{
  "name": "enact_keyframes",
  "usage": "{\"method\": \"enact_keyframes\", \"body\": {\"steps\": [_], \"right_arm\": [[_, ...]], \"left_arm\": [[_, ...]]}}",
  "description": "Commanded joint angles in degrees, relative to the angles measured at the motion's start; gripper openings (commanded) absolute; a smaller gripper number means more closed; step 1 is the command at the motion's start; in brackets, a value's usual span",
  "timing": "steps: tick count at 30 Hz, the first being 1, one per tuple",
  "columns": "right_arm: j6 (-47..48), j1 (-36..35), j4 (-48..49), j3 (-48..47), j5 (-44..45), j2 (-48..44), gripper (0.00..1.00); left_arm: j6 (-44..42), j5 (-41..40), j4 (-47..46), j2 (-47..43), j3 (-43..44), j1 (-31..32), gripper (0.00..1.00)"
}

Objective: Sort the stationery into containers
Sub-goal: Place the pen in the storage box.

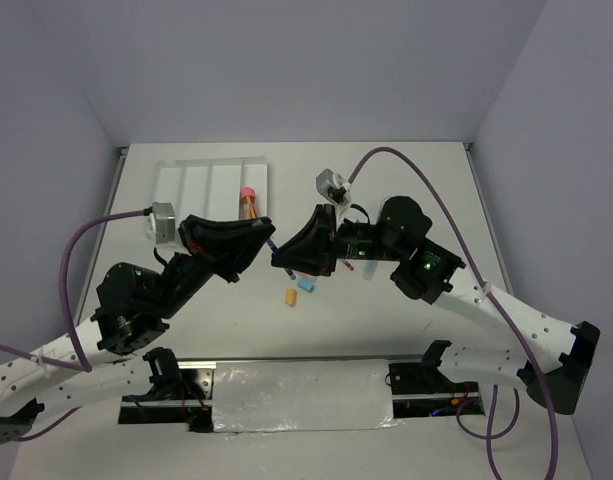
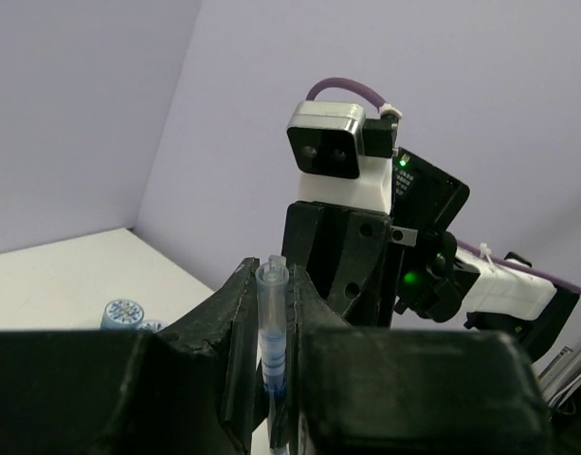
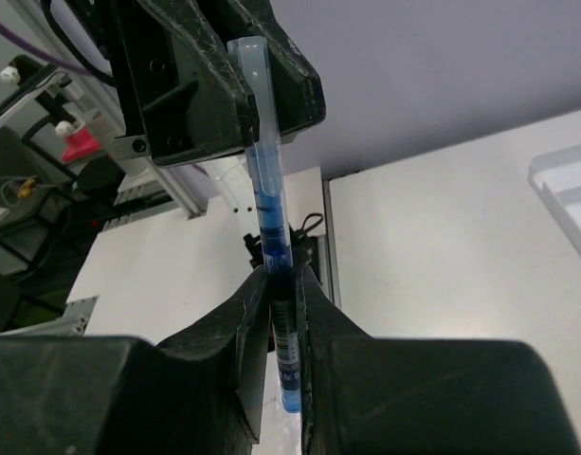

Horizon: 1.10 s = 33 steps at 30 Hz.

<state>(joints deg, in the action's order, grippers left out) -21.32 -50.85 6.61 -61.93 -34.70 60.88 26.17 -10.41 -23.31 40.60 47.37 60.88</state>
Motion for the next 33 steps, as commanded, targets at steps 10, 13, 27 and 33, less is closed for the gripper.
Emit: {"method": "enact_keyframes", "body": {"steps": [10, 13, 27, 33], "right_arm": [[-1.2, -0.7, 19.1, 14.4, 9.6, 3.6, 0.00], [-2.8, -0.1, 18.8, 13.7, 13.7, 10.0, 0.00], [-22.3, 2.8, -6.0, -28.7, 42.5, 51.3, 0.00], [-21.8, 3.6, -21.0, -64.2, 41.4, 73.5, 0.00]], "left_arm": [[5.9, -37.9, 48.8, 8.7, 31.7, 2.3, 0.99], [15.1, -57.9, 67.4, 14.0, 45.8, 2.2, 0.99], [17.0, -55.9, 65.3, -2.3, 12.6, 2.0, 0.99], [23.5, -50.7, 78.1, 7.3, 18.2, 2.0, 0.99]]}}
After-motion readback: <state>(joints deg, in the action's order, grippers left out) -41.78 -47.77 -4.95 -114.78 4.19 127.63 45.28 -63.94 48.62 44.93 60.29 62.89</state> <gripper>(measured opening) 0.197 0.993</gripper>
